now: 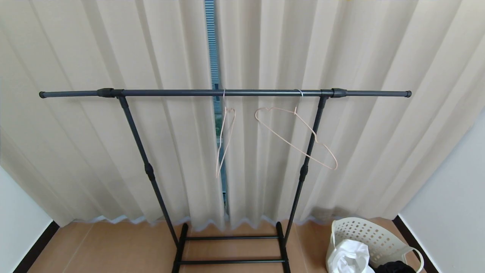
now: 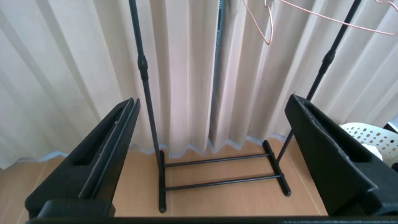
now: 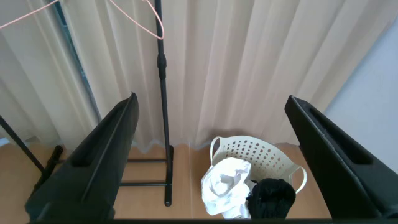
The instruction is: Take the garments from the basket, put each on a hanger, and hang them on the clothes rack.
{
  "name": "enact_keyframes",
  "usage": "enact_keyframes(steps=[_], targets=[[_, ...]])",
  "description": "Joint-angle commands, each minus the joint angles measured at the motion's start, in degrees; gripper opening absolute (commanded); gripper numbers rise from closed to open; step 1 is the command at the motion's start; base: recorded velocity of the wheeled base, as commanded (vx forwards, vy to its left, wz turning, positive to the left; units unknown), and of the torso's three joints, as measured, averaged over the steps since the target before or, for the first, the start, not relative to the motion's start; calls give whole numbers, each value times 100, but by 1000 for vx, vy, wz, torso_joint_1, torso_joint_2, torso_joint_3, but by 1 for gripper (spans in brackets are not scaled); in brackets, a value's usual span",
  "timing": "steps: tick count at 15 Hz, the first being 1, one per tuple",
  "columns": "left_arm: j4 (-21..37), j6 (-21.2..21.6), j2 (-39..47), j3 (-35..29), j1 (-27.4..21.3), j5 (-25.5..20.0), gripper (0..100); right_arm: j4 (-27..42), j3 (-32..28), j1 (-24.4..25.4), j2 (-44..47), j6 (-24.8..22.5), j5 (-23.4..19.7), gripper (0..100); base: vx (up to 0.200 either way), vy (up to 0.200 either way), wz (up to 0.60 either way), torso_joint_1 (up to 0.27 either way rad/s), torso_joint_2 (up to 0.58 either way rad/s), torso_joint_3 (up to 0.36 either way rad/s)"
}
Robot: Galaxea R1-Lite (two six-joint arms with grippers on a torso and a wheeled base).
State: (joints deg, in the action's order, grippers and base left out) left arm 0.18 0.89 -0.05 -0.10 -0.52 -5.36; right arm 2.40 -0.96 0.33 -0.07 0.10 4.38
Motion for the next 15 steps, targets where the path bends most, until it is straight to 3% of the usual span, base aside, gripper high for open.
enact_keyframes(steps=[1,15], targets=[[-1,8,5,1,0,0,100,6,0,11,7,8,19,100,0,0,0,0,0,0],[-1,8,5,1,-9,0,100,6,-9,2,7,131,-42,100,0,0,0,0,0,0]])
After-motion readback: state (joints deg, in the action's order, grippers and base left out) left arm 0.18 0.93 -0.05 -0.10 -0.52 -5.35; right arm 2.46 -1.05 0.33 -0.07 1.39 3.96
